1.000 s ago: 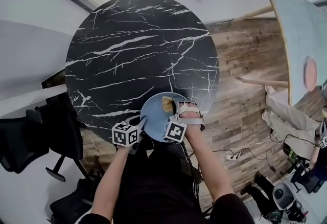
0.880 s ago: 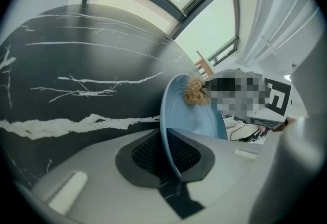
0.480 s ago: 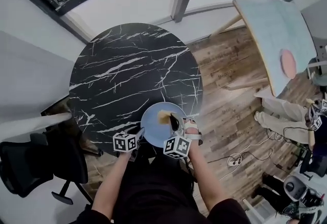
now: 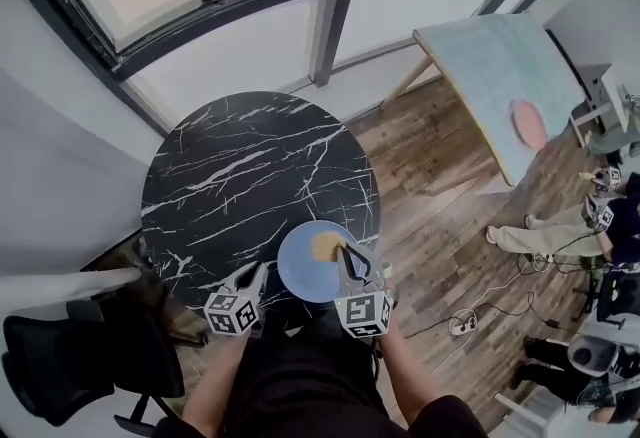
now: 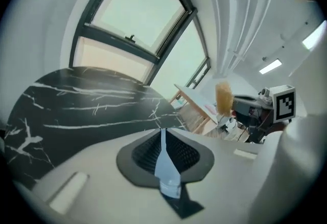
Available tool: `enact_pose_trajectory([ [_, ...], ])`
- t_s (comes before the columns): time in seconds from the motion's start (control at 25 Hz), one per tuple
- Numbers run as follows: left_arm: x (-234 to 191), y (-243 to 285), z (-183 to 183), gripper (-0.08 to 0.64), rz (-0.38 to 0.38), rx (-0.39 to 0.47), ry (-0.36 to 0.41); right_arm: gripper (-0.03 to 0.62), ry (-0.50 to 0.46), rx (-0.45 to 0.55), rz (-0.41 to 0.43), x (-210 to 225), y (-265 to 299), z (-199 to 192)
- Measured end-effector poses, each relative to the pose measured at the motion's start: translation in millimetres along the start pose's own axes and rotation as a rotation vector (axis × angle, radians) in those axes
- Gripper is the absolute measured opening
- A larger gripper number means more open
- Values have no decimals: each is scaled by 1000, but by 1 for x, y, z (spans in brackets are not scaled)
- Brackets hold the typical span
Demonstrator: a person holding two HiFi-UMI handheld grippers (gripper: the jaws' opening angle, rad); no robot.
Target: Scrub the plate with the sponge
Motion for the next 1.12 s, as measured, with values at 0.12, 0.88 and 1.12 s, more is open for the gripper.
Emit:
enact_pose_trajectory([
  [0.12,26,-23,40,3,-57,122,79,21,172,69,-1,7,-17,21],
  [0.88,81,-69,81,2,-229,314,391,18,541,223,-159,-43,-83,24],
  [1.12,89,-70,86,2,-231,348,380,18,533,209,-158,-40,-86,17],
])
Point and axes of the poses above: the fingertips, and each gripper's own axes: y forward along the fingers, x to its right, z out of its top, the point moved 5 cm from there along -y, backward along the fingers, and after that the axes turned 1 degree about z, right-handed, at the moved point
